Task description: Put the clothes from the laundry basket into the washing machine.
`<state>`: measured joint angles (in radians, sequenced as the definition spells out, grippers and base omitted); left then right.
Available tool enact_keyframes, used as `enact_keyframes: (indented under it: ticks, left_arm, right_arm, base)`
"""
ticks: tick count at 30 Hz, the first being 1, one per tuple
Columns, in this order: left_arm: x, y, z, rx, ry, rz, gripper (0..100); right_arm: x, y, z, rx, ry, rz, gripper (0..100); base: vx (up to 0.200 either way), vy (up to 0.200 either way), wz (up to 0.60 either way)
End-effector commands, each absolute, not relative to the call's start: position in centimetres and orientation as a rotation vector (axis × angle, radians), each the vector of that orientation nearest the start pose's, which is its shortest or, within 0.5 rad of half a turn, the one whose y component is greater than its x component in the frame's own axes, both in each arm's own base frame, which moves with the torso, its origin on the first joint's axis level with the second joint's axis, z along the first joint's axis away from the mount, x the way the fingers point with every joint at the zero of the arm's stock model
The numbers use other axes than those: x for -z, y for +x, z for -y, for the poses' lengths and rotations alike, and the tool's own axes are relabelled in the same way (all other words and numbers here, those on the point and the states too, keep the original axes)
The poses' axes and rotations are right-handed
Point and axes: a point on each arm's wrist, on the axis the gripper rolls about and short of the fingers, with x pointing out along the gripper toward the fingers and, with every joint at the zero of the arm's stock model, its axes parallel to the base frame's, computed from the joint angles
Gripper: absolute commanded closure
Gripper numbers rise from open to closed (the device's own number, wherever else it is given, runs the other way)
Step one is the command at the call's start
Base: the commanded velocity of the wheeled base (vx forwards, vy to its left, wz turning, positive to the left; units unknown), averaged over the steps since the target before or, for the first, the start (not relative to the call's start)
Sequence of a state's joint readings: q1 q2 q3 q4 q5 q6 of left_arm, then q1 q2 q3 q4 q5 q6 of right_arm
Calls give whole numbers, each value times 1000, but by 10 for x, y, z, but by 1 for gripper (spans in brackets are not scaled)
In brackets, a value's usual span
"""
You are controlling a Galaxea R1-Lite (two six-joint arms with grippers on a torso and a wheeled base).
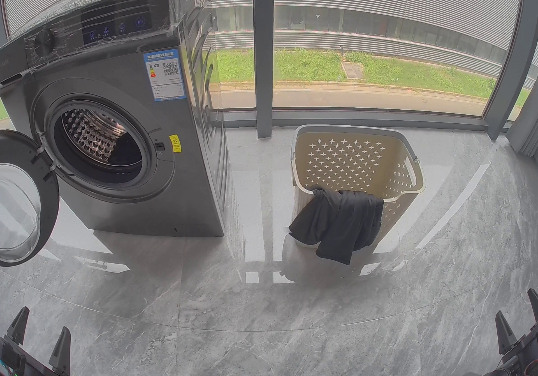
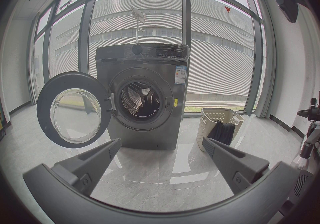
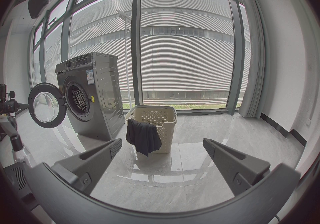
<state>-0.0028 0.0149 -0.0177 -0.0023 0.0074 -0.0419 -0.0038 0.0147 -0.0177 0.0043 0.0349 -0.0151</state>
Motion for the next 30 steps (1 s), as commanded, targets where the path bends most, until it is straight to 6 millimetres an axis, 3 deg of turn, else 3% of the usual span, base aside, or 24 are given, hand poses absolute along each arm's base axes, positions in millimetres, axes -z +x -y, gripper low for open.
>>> enact_keyframes:
  ticks: [1, 13, 22, 30]
  left_arm:
    - [-76, -23, 0, -5, -41, 3, 0]
    - [-76, -23, 0, -5, -41, 3, 0]
    - [-76, -23, 0, -5, -41, 3, 0]
    - [-76, -23, 0, -5, -41, 3, 0]
  right_arm:
    - [-76, -22, -1, -32, -15, -12, 0]
    - [-76, -22, -1, -31, -15, -12, 0]
    - [-76, -22, -1, -31, -15, -15, 0]
    - [-76, -22, -1, -29, -17, -15, 0]
  base:
    - [0, 0, 0]
    - [0, -200, 0]
    - [0, 0, 0]
    - [200, 0, 0]
